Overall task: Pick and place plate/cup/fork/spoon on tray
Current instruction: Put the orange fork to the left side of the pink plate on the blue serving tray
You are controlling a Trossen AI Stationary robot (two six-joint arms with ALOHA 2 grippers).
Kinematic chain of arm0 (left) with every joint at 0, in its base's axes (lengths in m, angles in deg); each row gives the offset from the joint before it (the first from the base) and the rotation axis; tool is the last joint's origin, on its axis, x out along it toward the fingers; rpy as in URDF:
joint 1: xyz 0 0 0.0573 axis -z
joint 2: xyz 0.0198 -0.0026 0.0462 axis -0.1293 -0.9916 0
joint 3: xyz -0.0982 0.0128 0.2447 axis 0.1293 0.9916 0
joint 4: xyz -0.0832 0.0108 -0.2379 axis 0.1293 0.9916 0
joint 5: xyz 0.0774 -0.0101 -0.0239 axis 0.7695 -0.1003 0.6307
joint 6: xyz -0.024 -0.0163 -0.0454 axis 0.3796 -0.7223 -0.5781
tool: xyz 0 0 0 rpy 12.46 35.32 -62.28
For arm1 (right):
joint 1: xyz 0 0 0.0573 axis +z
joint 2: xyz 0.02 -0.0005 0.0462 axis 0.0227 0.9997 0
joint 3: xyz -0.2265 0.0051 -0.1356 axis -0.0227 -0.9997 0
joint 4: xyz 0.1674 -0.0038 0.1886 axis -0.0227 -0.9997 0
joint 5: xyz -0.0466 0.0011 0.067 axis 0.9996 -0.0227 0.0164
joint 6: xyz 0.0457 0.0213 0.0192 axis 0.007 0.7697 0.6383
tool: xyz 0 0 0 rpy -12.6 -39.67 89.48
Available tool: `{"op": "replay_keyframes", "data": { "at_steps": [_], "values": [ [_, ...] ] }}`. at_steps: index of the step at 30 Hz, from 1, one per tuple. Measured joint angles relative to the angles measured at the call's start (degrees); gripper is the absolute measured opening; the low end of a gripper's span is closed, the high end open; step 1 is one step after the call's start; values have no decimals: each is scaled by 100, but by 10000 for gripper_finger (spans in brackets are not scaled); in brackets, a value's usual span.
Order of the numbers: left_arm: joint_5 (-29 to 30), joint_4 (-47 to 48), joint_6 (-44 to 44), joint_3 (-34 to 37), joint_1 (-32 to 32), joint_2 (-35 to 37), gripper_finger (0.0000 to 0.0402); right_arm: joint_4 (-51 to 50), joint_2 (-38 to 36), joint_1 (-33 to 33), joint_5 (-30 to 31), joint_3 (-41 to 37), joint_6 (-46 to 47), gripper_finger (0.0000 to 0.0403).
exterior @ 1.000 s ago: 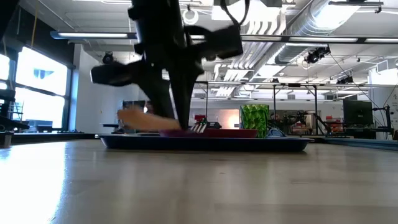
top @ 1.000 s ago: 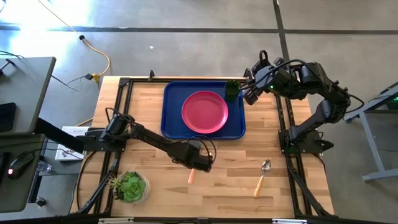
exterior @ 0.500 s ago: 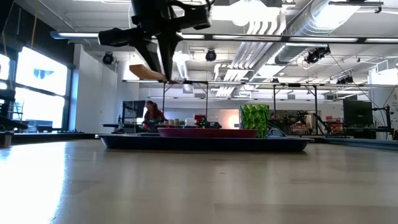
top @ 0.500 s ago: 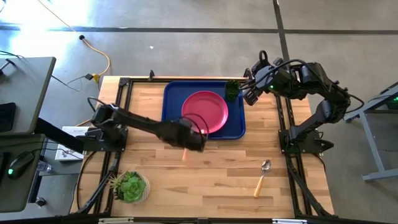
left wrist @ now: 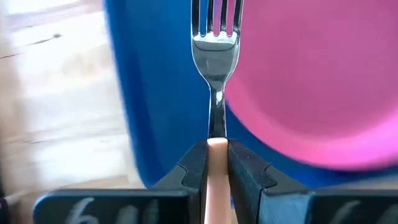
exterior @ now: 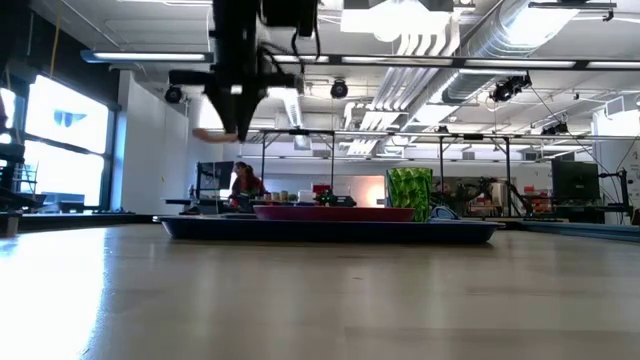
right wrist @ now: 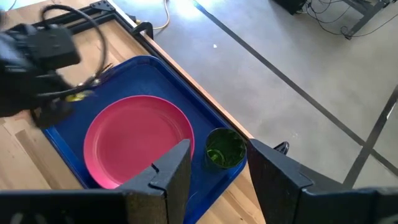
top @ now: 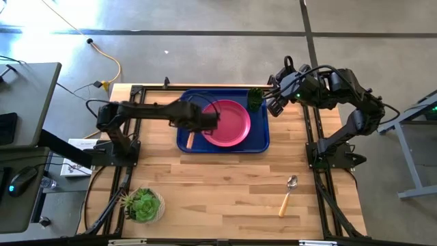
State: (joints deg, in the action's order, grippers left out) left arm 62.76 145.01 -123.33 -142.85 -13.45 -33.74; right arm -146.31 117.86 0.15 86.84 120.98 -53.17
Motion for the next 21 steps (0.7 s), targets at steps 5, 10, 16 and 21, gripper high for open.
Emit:
{"op": "replay_keyframes", "data": {
  "at_steps": [5, 10, 16, 21],
  "values": [
    [-235, -327, 236, 663, -475, -11, 35, 0, 0, 0, 4, 0, 0, 149],
    [-566, -1319, 660, 1284, -814, -15, 35, 35, 0, 0, 7, 0, 0, 149],
    [-718, -1864, 834, 1746, -1239, -13, 35, 45, 0, 0, 9, 0, 20, 149],
    [-791, -1973, 1014, 1837, -1476, -13, 35, 49, 0, 0, 10, 0, 189, 149]
  ]
}}
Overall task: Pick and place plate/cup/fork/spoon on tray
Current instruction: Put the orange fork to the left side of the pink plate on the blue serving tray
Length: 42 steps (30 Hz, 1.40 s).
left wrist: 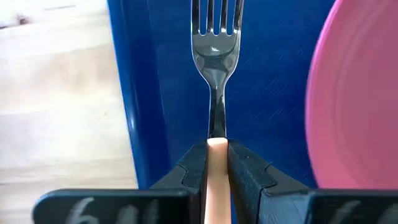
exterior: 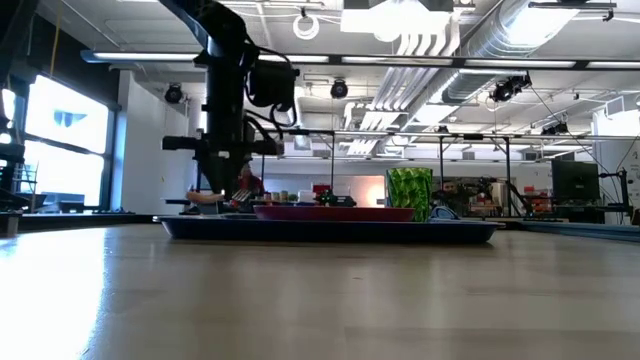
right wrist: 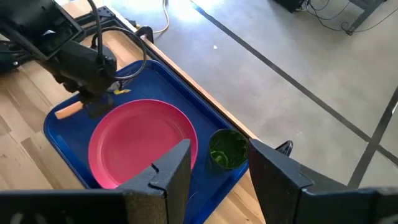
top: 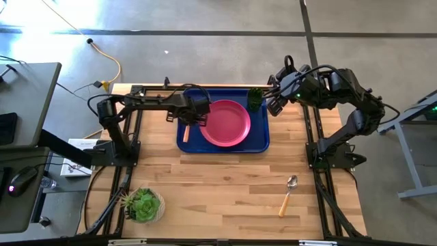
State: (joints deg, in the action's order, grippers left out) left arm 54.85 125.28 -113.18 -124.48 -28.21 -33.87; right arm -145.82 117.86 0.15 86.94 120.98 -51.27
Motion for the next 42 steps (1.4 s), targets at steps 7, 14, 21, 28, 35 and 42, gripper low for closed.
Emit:
{"op": "replay_keyframes", "data": {
  "at_steps": [7, 14, 21, 28, 35, 42],
  "values": [
    [36, -385, 54, 0, -258, -16, 35, 2, 0, 0, 35, 0, 25, 149],
    [-83, -644, -123, 239, -464, -48, 35, 2, 0, 0, 43, 0, 27, 149],
    [-178, -807, -105, 525, -514, -50, 35, 2, 0, -7, 48, 0, 26, 149],
    [-285, -1087, -60, 769, -588, -50, 35, 2, 0, -136, 38, 0, 90, 149],
    [-212, -1097, 51, 780, -611, -50, 35, 1, 0, -242, 34, 1, 90, 149],
    [-249, -1101, 144, 780, -664, -50, 45, 0, 0, -264, 25, 2, 90, 149]
  ]
}}
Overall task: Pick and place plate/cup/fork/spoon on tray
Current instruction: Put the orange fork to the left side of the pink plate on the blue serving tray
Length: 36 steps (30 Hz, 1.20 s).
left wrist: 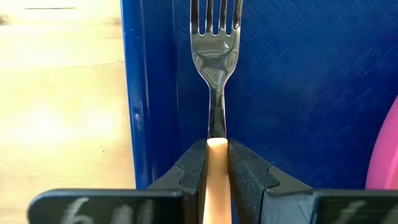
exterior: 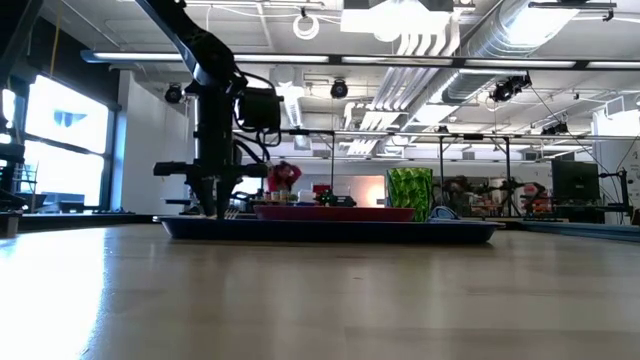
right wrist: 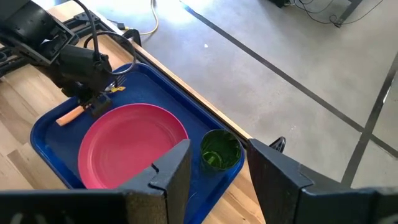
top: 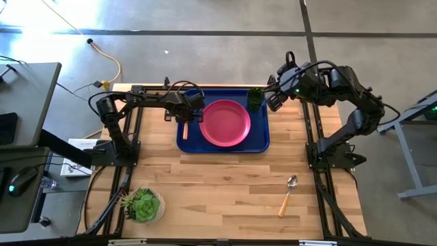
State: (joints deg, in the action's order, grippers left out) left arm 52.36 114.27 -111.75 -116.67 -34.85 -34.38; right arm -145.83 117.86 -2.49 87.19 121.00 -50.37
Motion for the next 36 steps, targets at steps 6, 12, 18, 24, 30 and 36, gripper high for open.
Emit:
{"op": "replay_keyframes", "data": {
  "at_steps": [6, 12, 18, 24, 30, 36],
  "values": [
    [-10, -9, 4, 0, -4, 0, 47, -1, 0, 0, -5, 0, 0, 149],
    [-14, -13, 109, 0, -116, 0, 46, 0, 0, 0, -5, 0, 1, 149],
    [-128, -13, 125, 0, -117, 0, 56, 0, 0, 0, -5, 0, 24, 149],
    [-125, -11, 201, 0, -118, 0, 59, 0, 0, 0, -5, 0, 25, 149],
    [-123, 12, 208, 0, -120, 0, 60, 0, 0, 0, -5, 0, 26, 149],
    [-123, 13, 310, 0, -120, 0, 60, 0, 0, 0, -22, 0, 26, 149]
  ]
}}
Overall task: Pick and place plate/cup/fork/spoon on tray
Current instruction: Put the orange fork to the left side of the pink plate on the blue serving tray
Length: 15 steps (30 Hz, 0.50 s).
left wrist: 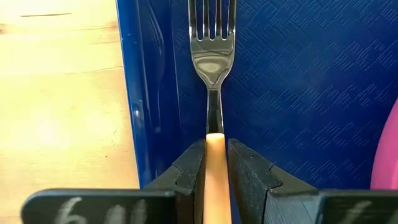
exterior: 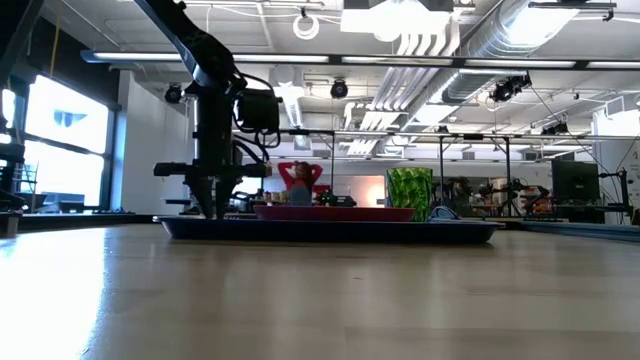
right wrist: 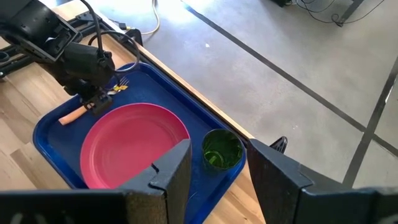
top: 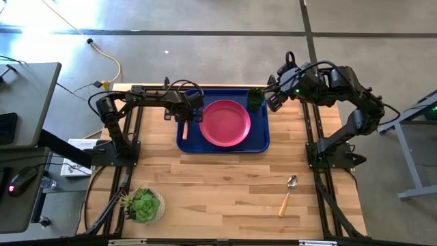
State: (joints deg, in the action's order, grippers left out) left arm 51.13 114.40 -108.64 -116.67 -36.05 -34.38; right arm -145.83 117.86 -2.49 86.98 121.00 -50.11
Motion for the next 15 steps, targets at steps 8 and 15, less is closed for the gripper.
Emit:
{"op": "replay_keyframes", "data": {
  "at_steps": [8, 15],
  "values": [
    [8, 9, -101, 0, -40, 0, 60, 0, 0, 0, -11, 0, 0, 149],
    [-261, 9, -108, 0, -39, 0, 60, 0, 0, 1, -9, 0, 0, 149]
  ]
}}
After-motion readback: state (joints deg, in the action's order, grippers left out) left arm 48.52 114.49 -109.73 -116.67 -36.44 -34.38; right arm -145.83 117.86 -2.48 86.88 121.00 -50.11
